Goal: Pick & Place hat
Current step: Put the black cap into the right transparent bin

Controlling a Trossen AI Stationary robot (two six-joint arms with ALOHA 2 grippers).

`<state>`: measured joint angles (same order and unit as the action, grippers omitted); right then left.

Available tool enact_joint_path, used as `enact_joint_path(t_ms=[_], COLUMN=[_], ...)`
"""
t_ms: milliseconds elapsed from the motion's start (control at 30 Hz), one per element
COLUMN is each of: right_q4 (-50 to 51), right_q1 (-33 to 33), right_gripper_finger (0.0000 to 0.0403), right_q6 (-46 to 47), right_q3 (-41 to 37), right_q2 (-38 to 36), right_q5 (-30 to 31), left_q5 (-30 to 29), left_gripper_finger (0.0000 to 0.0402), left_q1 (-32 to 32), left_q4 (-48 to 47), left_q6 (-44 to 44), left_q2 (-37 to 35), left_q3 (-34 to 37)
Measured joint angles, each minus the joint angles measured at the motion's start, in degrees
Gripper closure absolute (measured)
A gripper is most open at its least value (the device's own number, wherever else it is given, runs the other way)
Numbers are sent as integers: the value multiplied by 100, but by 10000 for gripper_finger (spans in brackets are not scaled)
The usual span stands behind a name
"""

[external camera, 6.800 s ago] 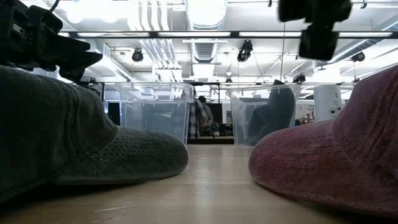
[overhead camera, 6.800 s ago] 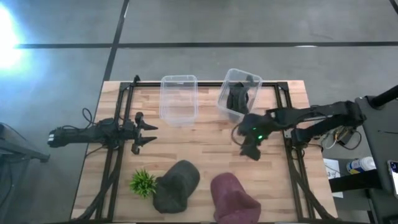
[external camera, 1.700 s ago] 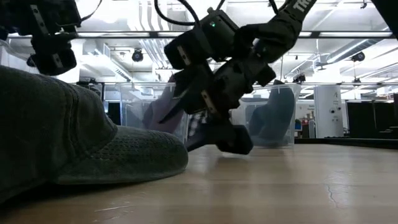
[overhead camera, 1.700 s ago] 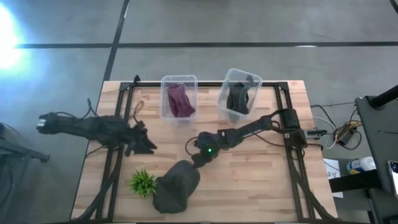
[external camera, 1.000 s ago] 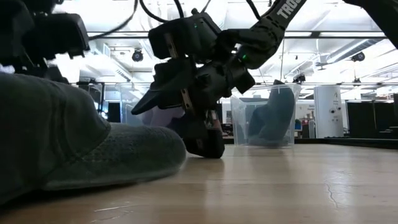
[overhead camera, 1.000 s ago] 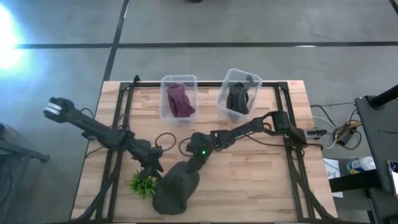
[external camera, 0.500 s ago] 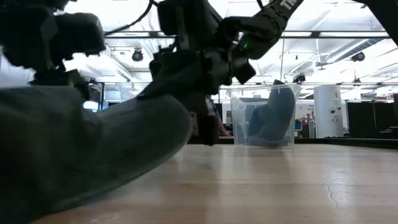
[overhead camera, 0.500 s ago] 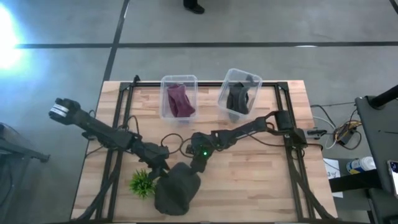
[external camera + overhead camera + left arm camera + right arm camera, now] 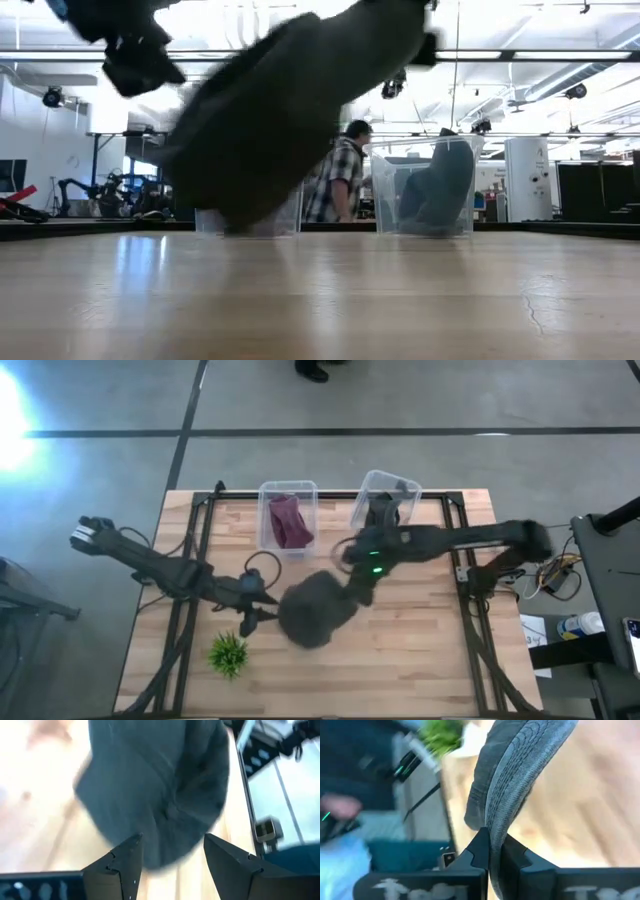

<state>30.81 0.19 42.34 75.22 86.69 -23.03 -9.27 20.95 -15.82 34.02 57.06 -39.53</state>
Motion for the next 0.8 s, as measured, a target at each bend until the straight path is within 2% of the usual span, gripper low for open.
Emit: enact_joint_path(t_ms=[100, 267, 400, 500, 567, 667, 733, 800], right_q4=[909, 1984, 2179, 2187, 2369, 2870, 3240, 3369], right_q1=[91, 364, 529, 509, 398, 65, -193, -487], right_gripper_finger=[391, 391, 391, 391, 391, 391, 391, 391], right_q6=[688, 1689, 2051, 2240, 2606, 3079, 3263, 3280], right_q3=[-2, -2, -2, -10, -15, -24, -31, -33], right_q2=[-904, -2253, -2863, -3021, -2994, -2791, -2643, -2500], right_q5=[1141, 3528, 5348, 6227, 6510, 6459, 6075, 5445], left_q5=[-377, -789, -1005, -1037, -1090, -1152, -1173, -1178], left_gripper_finger=[200, 200, 200, 200, 200, 200, 200, 200], left_q1=[0, -11, -26, -34, -35, -53, -61, -61], left_q4=[-62, -63, -71, -66, -62, -69, -74, -78], left_q6=[-166, -639, -806, -807, -772, -583, -466, -396], left_q2=[-113, -200, -191, -188, -188, -188, -188, -188], left_q3=[-156, -269, -288, -299, -289, -264, -254, -253])
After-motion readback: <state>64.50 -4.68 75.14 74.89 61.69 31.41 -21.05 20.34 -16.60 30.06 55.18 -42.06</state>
